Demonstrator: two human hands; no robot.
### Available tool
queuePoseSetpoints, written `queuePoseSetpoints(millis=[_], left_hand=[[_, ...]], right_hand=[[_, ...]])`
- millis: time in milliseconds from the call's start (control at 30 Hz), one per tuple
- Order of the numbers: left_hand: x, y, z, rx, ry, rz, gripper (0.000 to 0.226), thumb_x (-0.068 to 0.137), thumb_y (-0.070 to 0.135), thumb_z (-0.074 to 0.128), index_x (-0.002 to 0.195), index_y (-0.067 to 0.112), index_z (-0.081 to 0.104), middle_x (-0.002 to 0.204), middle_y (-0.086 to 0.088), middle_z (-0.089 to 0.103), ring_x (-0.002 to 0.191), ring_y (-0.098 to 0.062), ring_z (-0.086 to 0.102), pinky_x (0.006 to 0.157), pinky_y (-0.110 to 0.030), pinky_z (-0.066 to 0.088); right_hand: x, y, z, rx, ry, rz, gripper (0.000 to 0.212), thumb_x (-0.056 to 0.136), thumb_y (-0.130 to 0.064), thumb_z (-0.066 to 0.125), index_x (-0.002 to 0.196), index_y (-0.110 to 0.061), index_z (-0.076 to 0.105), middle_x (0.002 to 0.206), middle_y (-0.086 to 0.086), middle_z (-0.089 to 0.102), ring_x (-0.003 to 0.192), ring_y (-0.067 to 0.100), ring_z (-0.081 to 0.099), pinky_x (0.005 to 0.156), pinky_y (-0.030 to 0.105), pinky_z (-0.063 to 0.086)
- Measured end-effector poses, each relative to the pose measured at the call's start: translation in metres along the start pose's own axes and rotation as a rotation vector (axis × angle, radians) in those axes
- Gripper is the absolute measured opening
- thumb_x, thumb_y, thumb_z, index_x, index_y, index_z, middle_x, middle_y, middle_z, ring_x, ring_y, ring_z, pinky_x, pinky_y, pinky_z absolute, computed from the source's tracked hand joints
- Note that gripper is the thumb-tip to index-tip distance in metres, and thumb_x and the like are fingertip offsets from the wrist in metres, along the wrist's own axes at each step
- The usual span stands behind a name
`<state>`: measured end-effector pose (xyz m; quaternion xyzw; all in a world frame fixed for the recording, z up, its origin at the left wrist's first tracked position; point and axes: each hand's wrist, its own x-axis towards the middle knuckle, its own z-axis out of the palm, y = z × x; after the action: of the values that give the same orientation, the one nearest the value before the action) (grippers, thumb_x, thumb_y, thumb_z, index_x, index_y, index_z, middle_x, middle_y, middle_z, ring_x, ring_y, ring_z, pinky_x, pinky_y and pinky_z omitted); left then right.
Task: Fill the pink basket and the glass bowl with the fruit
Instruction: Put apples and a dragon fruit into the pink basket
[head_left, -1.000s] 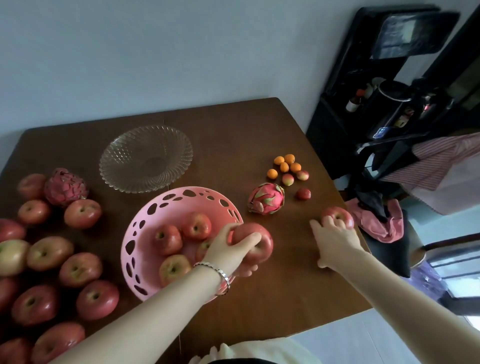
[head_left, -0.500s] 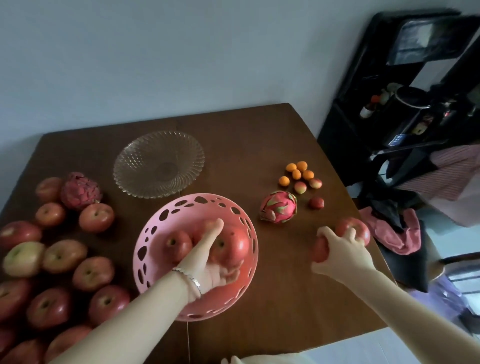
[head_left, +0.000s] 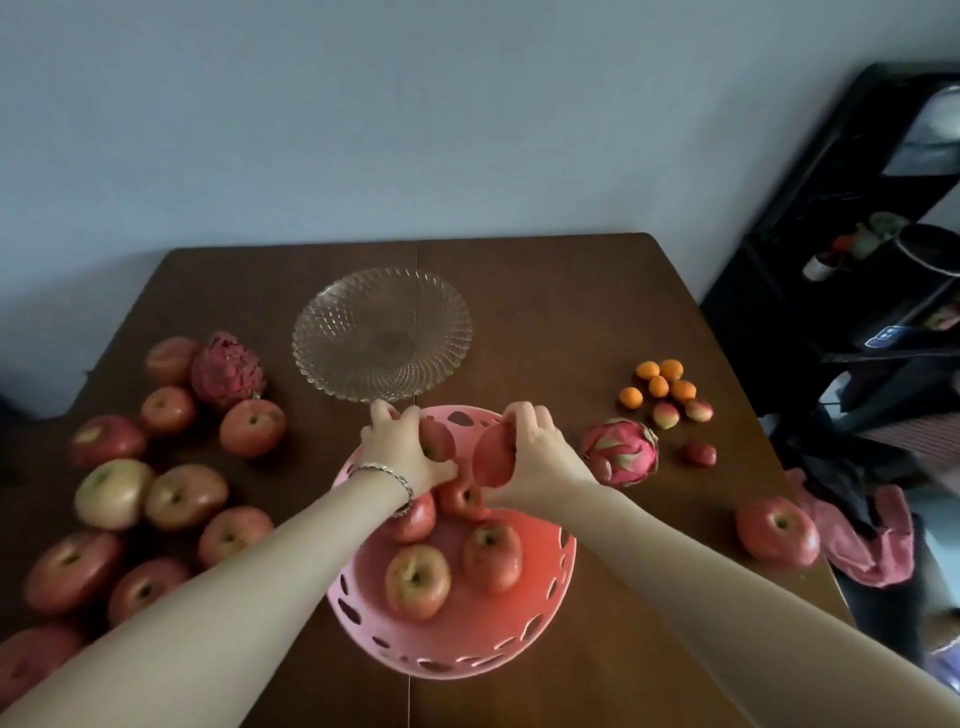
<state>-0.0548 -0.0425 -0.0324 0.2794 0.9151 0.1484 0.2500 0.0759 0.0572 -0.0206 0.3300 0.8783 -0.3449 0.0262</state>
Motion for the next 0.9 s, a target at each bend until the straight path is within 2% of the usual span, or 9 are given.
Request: queuePoseSetpoints(millis=[100,233,333,467,600,667,733,800,900], left_hand=[[0.004,-0.004,0.01,-0.001,0.038,0.048,0.067,0.07,0.035,0.072,0.129,0.019,0.045,0.13,-0.011,0.038,0.116,-0.036,0.045,0.098,-0.037,0.038],[0.004,-0.017,0.014,-0.003,0.087,0.134,0.065,0.076,0.035,0.069,0.133,0.019,0.043,0.129,-0.008,0.047,0.114,-0.031,0.046,0.095,-0.037,0.039],[-0.001,-0.024,0.019,0.012,0.121,0.173,0.069,0.078,0.035,0.069,0.139,0.02,0.041,0.132,-0.01,0.037,0.118,-0.029,0.044,0.1,-0.035,0.039],[-0.002,-0.027,0.023,0.023,0.096,0.23,0.077,0.074,0.026,0.074,0.141,0.019,0.036,0.134,-0.01,0.037,0.123,-0.029,0.043,0.105,-0.035,0.038],[-0.008,-0.016,0.023,0.034,0.089,0.18,0.068,0.08,0.025,0.067,0.14,0.021,0.037,0.14,-0.01,0.033,0.128,-0.03,0.039,0.107,-0.038,0.035],[-0.013,-0.005,0.022,0.068,0.2,0.254,0.061,0.08,0.025,0.064,0.137,0.018,0.043,0.143,-0.012,0.035,0.13,-0.033,0.035,0.11,-0.039,0.031],[-0.018,0.01,0.019,0.015,0.244,0.417,0.057,0.08,0.024,0.064,0.134,0.018,0.048,0.143,-0.009,0.041,0.13,-0.029,0.041,0.108,-0.036,0.033],[-0.022,0.026,0.019,0.019,0.143,0.465,0.054,0.085,0.031,0.059,0.137,0.024,0.043,0.146,0.001,0.039,0.131,-0.021,0.042,0.106,-0.032,0.034],[-0.021,0.039,0.024,0.276,0.081,0.428,0.046,0.09,0.038,0.051,0.134,0.029,0.043,0.148,0.005,0.033,0.121,-0.024,0.047,0.097,-0.037,0.04]], right_hand=[[0.015,-0.001,0.011,-0.075,-0.029,-0.066,0.084,0.059,-0.032,0.078,0.129,-0.021,0.034,0.124,0.001,0.036,0.118,0.023,0.038,0.088,0.039,0.048],[0.027,-0.001,0.017,-0.15,-0.018,-0.14,0.081,0.062,-0.029,0.074,0.133,-0.024,0.035,0.13,0.003,0.028,0.12,0.023,0.036,0.081,0.036,0.052],[0.029,0.003,0.021,-0.201,-0.01,-0.176,0.082,0.064,-0.031,0.072,0.137,-0.024,0.035,0.131,0.002,0.032,0.123,0.022,0.032,0.085,0.035,0.05],[0.023,0.007,0.025,-0.326,0.086,-0.171,0.081,0.068,-0.038,0.068,0.139,-0.016,0.033,0.142,0.0,0.037,0.13,0.024,0.031,0.103,0.035,0.03],[0.016,0.011,0.029,-0.34,0.074,-0.13,0.08,0.078,-0.04,0.064,0.145,-0.018,0.025,0.156,0.001,0.019,0.139,0.023,0.022,0.108,0.037,0.023],[0.014,0.011,0.032,-0.326,0.046,-0.124,0.081,0.083,-0.039,0.061,0.148,-0.02,0.017,0.159,-0.001,0.008,0.14,0.022,0.019,0.11,0.037,0.022],[0.014,0.011,0.028,-0.274,-0.019,-0.128,0.08,0.087,-0.03,0.057,0.149,-0.02,0.009,0.159,-0.004,0.002,0.142,0.02,0.015,0.111,0.039,0.021],[0.012,0.016,0.011,-0.144,-0.116,-0.096,0.083,0.086,-0.015,0.055,0.15,-0.02,0.002,0.159,-0.005,0.001,0.144,0.019,0.015,0.113,0.039,0.024],[0.001,0.035,-0.028,-0.125,-0.085,-0.069,0.072,0.083,-0.006,0.054,0.147,-0.02,0.022,0.157,-0.002,0.02,0.14,0.019,0.029,0.109,0.037,0.035]])
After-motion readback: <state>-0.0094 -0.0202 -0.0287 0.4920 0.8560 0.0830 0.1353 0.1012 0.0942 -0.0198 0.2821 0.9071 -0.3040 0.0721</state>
